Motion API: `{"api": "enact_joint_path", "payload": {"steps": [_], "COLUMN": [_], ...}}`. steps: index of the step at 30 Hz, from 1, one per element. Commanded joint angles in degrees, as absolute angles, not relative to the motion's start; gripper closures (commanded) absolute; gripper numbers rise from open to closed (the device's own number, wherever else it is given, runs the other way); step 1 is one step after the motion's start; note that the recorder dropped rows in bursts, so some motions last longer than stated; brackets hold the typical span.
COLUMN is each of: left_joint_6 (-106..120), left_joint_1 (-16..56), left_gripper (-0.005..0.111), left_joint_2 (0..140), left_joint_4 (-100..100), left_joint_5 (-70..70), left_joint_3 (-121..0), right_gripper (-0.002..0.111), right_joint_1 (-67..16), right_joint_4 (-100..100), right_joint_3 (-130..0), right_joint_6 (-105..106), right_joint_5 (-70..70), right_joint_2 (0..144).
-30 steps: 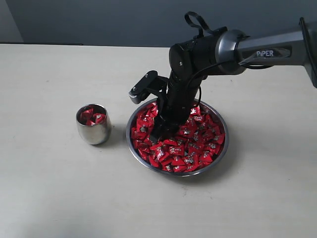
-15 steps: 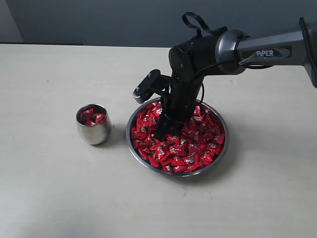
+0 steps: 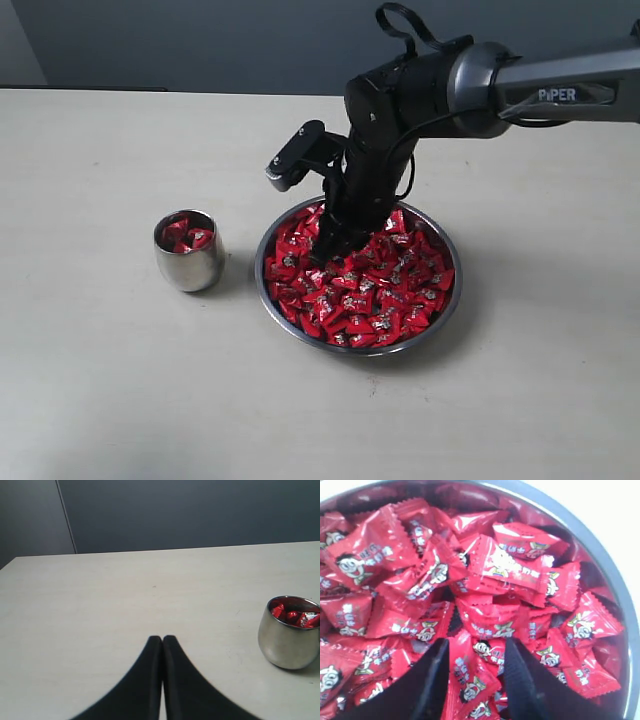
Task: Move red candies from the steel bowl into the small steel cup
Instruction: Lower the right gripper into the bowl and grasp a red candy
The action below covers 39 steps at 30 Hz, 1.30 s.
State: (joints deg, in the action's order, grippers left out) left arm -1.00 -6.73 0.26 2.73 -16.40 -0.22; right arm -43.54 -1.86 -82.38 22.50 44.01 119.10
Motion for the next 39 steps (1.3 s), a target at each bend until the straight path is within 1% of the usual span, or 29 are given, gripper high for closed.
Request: {"api": "enact_joint_path", "payload": {"steps": [1, 17, 39], "left_joint_6": [-1.1, -1.1, -1.1], "left_joint_1": [-6.8, -6.8, -6.8], "left_gripper": [0.106, 0.106, 0.106], "left_joint_2": [0.0, 0.0, 0.0], "left_joint_4": [2.6, 2.6, 2.6], "left_joint_5": [-16.3, -16.3, -16.3], "left_joint_3": [0.0, 0.0, 0.0], "right_gripper": [0.072, 0.072, 0.072], "right_joint_1": [-43.5, -43.5, -43.5], "right_joint_4": [-2.5, -1.9, -3.8], "right_joint_3": [-82.6, -82.6, -82.6], "right_joint_6": [22.3, 22.0, 22.0], "right_joint_5": [43.9, 48.7, 45.9], "right_joint_2": [118.1, 118.5, 121.6]}}
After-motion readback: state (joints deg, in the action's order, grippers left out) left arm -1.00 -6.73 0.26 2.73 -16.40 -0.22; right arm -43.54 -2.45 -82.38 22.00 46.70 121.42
